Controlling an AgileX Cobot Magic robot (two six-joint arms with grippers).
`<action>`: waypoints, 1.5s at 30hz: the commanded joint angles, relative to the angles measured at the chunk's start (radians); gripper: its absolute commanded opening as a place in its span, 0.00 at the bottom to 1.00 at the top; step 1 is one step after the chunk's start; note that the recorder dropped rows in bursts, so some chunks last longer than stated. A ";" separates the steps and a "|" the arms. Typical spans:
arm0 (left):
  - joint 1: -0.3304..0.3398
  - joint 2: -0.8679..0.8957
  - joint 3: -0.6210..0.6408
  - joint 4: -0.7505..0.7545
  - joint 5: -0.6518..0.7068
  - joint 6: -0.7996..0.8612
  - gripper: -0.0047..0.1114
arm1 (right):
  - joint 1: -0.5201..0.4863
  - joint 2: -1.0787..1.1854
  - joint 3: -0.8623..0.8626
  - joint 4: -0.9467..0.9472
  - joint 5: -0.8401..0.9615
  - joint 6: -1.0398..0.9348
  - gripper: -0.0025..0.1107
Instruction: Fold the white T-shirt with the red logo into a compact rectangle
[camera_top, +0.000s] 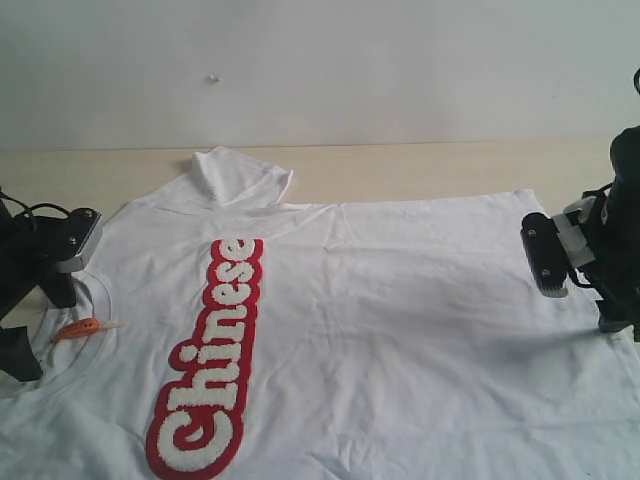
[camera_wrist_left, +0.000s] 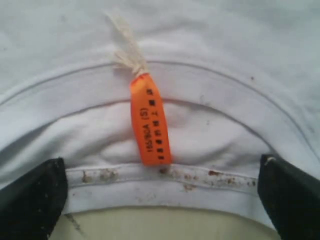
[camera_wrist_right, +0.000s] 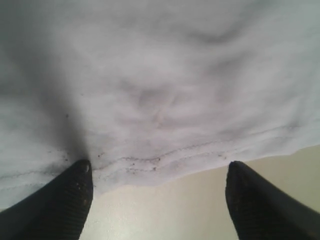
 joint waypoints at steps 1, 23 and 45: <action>0.002 0.006 -0.006 -0.004 -0.014 -0.006 0.93 | -0.003 -0.011 0.000 -0.021 -0.021 0.020 0.66; 0.002 0.006 -0.006 -0.004 -0.010 -0.006 0.93 | -0.073 0.040 -0.154 0.275 0.307 -0.295 0.70; 0.002 0.006 -0.006 -0.006 -0.015 -0.002 0.93 | -0.145 0.099 -0.154 0.290 0.246 -0.292 0.95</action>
